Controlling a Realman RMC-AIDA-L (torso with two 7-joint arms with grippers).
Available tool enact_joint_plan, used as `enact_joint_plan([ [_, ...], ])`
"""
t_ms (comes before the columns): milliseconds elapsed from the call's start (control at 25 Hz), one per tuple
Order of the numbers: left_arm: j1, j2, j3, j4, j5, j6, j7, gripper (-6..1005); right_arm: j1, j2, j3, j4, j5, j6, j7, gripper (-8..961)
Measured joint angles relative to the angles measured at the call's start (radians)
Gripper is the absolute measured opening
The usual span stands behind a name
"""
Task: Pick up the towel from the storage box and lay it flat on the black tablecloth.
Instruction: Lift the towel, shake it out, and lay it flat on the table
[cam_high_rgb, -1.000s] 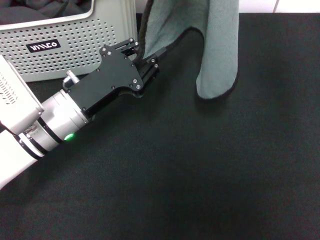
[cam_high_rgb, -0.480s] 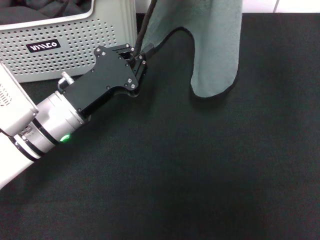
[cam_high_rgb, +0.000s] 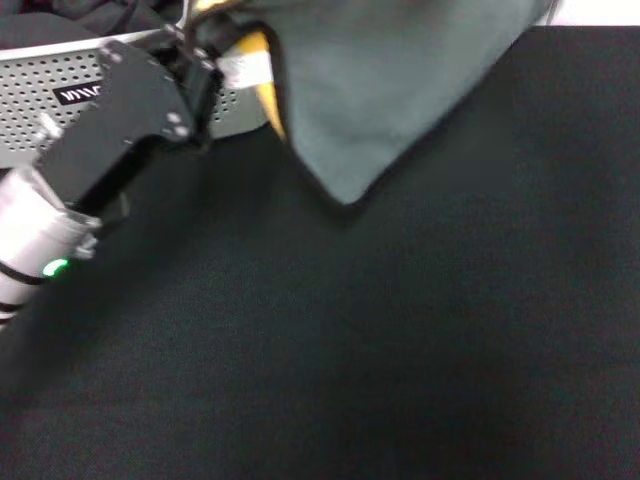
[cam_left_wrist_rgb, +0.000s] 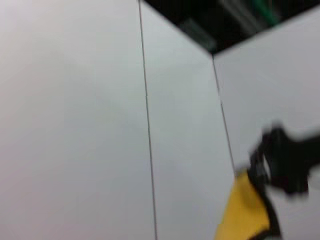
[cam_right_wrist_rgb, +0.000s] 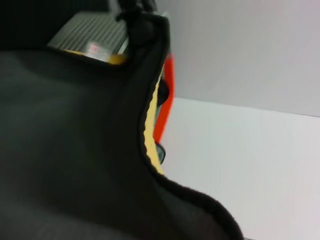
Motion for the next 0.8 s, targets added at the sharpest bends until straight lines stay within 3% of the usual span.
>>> enact_joint_plan([
  [160,0.002,0.025,0.000,0.032,0.027,0.038,-0.073,33,-0.106,0.000,-0.075,0.064,0.115,-0.114,-0.030,14],
  [320,0.012,0.030,0.001,0.099,0.092,0.042,-0.099,33,-0.195,0.001,-0.173,0.125,0.172,-0.246,-0.044,30],
  [560,0.038,0.027,0.000,0.195,0.143,0.074,-0.111,33,-0.257,0.002,-0.252,0.268,0.301,-0.375,-0.044,74],
  [800,0.052,0.027,-0.005,0.251,0.144,0.125,-0.112,34,-0.262,-0.001,-0.247,0.458,0.492,-0.378,-0.058,118],
])
